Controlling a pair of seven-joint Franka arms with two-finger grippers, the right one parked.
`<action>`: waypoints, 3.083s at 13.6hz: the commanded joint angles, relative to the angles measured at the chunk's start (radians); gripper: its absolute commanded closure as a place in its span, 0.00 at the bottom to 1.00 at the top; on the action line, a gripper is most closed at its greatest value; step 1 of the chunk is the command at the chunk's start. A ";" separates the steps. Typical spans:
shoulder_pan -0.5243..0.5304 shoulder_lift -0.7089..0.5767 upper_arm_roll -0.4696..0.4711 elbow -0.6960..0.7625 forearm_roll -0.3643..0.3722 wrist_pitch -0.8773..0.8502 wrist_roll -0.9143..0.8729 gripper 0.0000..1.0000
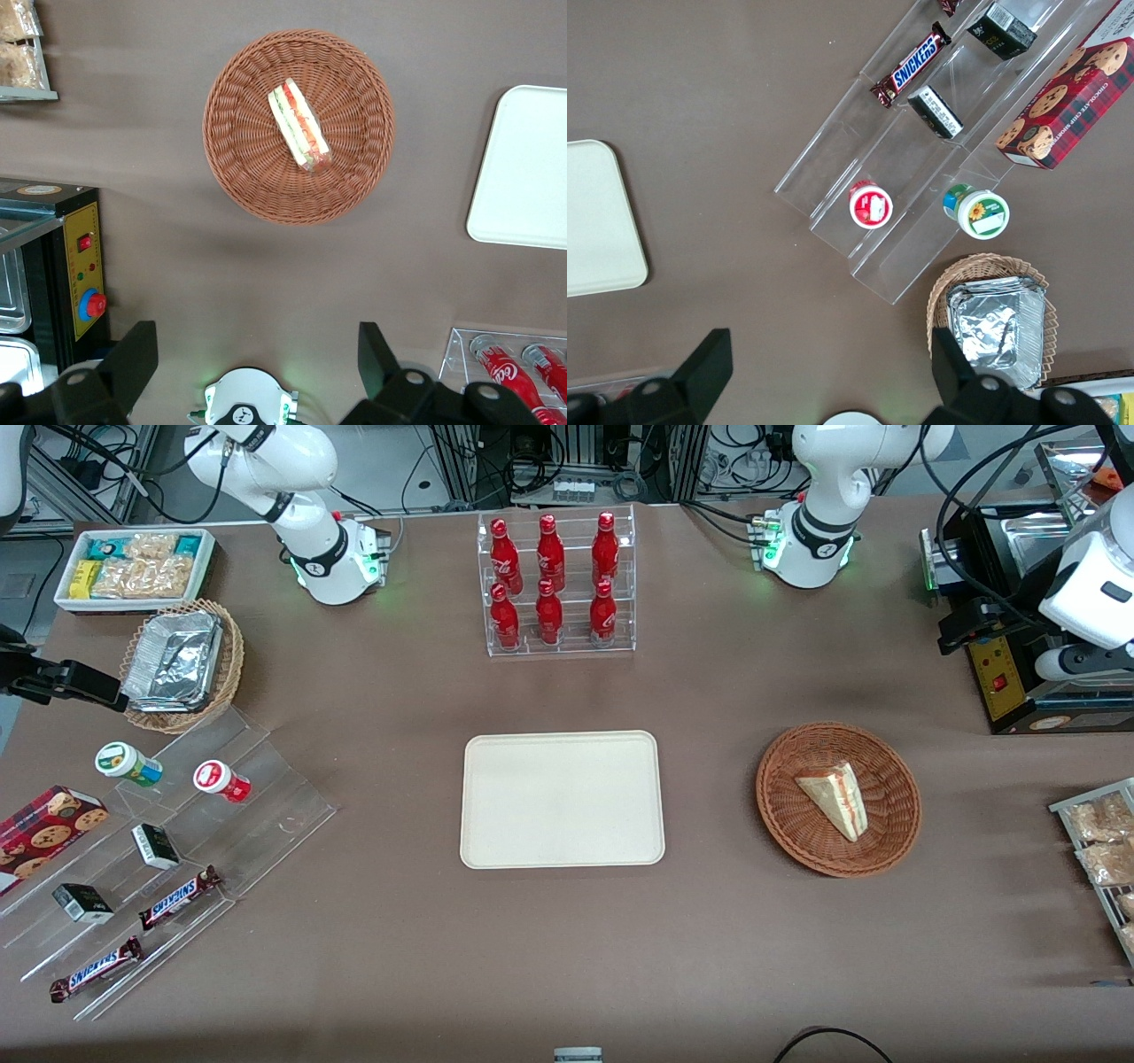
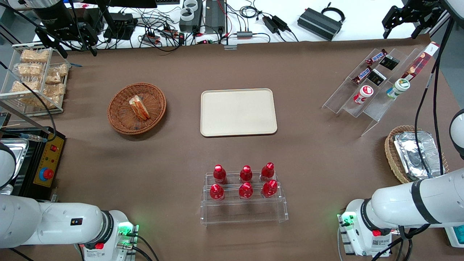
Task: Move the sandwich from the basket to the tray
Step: 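Move the left gripper over the wrapped sandwich in the wicker basket, then lower the left gripper and close it on the sandwich's crust edge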
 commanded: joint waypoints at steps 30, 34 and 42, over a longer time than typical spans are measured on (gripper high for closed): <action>-0.028 0.286 -0.037 -0.628 0.096 1.011 -0.518 0.41; -0.027 0.285 -0.034 -0.633 0.099 1.011 -0.523 1.00; -0.083 0.259 -0.040 -0.493 0.111 0.790 -0.522 1.00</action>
